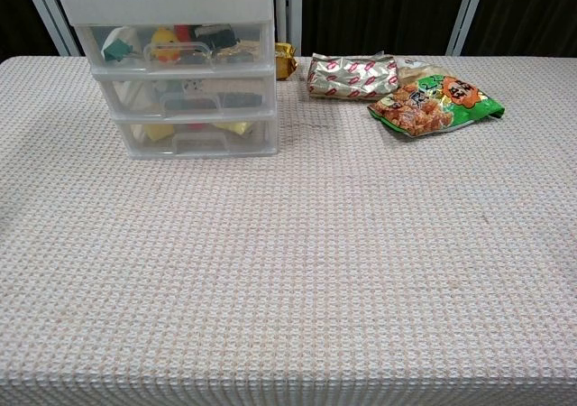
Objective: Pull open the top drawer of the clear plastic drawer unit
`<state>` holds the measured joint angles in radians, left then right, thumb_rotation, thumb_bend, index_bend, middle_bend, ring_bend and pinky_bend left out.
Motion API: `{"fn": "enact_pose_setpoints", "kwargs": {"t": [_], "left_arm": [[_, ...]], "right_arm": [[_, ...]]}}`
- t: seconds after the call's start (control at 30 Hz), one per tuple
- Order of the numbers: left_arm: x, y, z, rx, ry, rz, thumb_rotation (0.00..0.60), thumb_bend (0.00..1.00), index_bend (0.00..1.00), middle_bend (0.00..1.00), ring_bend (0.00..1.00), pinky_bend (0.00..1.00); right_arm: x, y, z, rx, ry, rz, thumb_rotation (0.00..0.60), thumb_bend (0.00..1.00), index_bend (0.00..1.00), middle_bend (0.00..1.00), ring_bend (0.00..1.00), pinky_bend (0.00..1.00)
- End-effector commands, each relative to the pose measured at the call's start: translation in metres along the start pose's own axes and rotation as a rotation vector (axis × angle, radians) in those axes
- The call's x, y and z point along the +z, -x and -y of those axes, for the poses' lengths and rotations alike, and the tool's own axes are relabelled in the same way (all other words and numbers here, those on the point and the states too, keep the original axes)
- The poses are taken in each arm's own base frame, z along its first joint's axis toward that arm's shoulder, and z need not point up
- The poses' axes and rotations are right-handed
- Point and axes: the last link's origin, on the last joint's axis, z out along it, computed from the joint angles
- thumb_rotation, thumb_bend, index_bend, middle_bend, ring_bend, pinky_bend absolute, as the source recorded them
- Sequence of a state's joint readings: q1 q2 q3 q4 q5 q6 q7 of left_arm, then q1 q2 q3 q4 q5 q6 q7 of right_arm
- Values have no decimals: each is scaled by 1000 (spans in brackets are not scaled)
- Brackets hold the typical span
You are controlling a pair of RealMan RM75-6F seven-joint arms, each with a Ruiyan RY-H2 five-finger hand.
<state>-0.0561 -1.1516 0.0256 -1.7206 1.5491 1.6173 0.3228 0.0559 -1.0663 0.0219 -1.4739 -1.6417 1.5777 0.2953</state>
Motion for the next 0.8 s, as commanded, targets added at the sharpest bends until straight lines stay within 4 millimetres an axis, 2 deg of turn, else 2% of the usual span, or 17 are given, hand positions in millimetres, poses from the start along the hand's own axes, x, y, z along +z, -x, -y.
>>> {"fn": "enact_pose_setpoints", "kwargs": {"t": [0.03, 0.3, 0.37, 0.47, 0.63, 0.8], "left_arm": [[1, 0, -2, 0, -11, 20, 600, 133, 269, 291, 257, 237], [5, 3, -12, -53, -1, 44, 600, 133, 268, 292, 257, 239], [9, 5, -20, -89, 22, 42, 600, 132, 262, 293, 257, 243], [22, 10, -45, -227, 93, 42, 600, 129, 253, 309, 275, 282], [51, 26, -105, -479, 246, 102, 600, 137, 253, 394, 393, 522], [79, 48, -166, -703, 329, 246, 600, 181, 238, 558, 641, 801]], "right_arm": [[3, -1, 1, -7, -5, -1, 600, 73, 0, 48, 0, 0], [9, -1, 4, -9, -12, 1, 600, 73, 0, 49, 0, 0], [10, -2, 4, -7, -13, -4, 600, 73, 0, 49, 0, 0], [12, -3, 5, -3, -16, -14, 600, 74, 0, 49, 0, 0], [17, -9, 9, -12, -33, -30, 600, 73, 0, 51, 0, 0], [21, -16, 13, -16, -49, -45, 600, 73, 0, 52, 0, 0]]}}
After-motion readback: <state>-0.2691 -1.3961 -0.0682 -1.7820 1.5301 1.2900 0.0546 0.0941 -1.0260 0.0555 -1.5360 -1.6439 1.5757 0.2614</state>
